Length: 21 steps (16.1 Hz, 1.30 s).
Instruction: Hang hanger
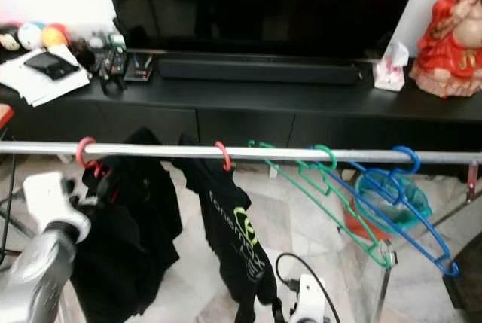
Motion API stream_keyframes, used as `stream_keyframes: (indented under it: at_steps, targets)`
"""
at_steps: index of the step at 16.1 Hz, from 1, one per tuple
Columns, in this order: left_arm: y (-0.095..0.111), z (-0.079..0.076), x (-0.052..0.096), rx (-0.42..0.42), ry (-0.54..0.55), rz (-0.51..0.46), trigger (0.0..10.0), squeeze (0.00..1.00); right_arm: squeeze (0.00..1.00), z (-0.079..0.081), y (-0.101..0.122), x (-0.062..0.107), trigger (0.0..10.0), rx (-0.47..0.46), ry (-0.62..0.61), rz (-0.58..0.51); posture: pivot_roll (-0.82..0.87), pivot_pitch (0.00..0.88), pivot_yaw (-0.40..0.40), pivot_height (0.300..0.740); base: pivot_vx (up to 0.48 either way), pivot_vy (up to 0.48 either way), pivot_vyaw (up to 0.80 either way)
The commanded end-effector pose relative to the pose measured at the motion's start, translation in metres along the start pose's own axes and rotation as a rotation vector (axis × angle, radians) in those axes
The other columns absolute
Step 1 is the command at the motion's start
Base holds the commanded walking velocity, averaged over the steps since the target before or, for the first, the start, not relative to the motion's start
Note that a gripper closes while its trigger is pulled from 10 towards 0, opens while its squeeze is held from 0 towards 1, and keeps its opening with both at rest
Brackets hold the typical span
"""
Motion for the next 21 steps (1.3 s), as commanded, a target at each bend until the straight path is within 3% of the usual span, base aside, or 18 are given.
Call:
stream_keyframes:
  at_steps: [1, 4, 5, 6, 7, 8, 11, 14, 17, 18, 21]
  targets:
    - [0.006, 0.011, 0.013, -0.022, 0.042, -0.015, 10.0, 1.00, 0.00, -0.002, -0.001, 0.000, 10.0, 0.005, -0.002, 0.008, 0.09, 0.047, -0.021, 0.736, 0.000, 0.000, 0.00]
    - [0.006, 0.047, 0.044, -0.059, 0.234, -0.054, 10.0, 1.00, 0.00, -0.003, 0.000, 0.000, 10.0, 0.009, -0.003, 0.006, 0.10, 0.046, -0.022, 0.736, 0.000, 0.000, 0.00]
    - [0.003, 0.056, 0.053, -0.107, 0.294, -0.037, 10.0, 0.90, 0.00, -0.003, -0.001, 0.000, 10.0, 0.010, -0.004, 0.007, 0.10, 0.046, -0.022, 0.736, 0.000, 0.000, 0.00]
    - [-0.011, 0.070, 0.064, -0.150, 0.383, 0.026, 10.0, 0.24, 0.00, -0.003, -0.001, 0.000, 10.0, 0.013, -0.003, 0.008, 0.11, 0.044, -0.024, 0.736, 0.000, 0.000, 0.00]
    - [-0.031, 0.082, 0.072, -0.210, 0.443, 0.122, 10.0, 0.00, 0.00, -0.003, -0.001, 0.000, 10.0, 0.016, -0.002, 0.009, 0.11, 0.039, -0.025, 0.736, 0.000, 0.000, 0.00]
    - [-0.052, 0.086, 0.077, -0.213, 0.463, 0.221, 10.0, 0.00, 0.00, -0.003, -0.001, 0.000, 10.0, 0.018, 0.000, 0.010, 0.10, 0.040, -0.025, 0.736, 0.000, 0.000, 0.00]
    - [-0.076, 0.086, 0.075, -0.241, 0.450, 0.332, 10.0, 0.00, 0.00, -0.003, -0.001, 0.000, 10.0, 0.023, -0.001, 0.010, 0.10, 0.037, -0.025, 0.736, 0.000, 0.000, 0.00]
    - [-0.125, 0.094, 0.071, -0.284, 0.459, 0.549, 10.0, 0.00, 0.00, -0.004, -0.002, 0.000, 10.0, 0.034, -0.010, 0.017, 0.09, 0.034, -0.019, 0.736, 0.000, 0.000, 0.00]
    - [-0.166, 0.084, 0.081, -0.362, 0.326, 0.794, 10.0, 0.00, 0.00, -0.005, -0.004, 0.001, 10.0, 0.039, -0.020, 0.027, 0.08, 0.033, -0.023, 0.736, 0.000, 0.000, 0.00]
    - [-0.170, 0.083, 0.081, -0.357, 0.315, 0.811, 10.0, 0.00, 0.00, -0.005, -0.004, 0.001, 10.0, 0.042, -0.021, 0.028, 0.07, 0.036, -0.024, 0.736, 0.000, 0.000, 0.00]
    - [-0.187, 0.058, 0.069, -0.333, 0.191, 0.882, 10.0, 0.00, 0.00, -0.007, -0.006, 0.001, 10.0, 0.036, -0.037, 0.030, 0.05, 0.032, -0.025, 0.736, 0.000, 0.000, 0.00]
Point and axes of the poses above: a point about 5 cm out from each wrist's last joint towards the gripper, its own x axis pointing back from the gripper into the wrist, its own y axis along the axis of the wrist's last joint, z = x × y, the point moved 1 cm from there along -x, pointing out of the wrist towards the gripper, and after that the axes turned 4 degrees about x, right-handed, at the moved point
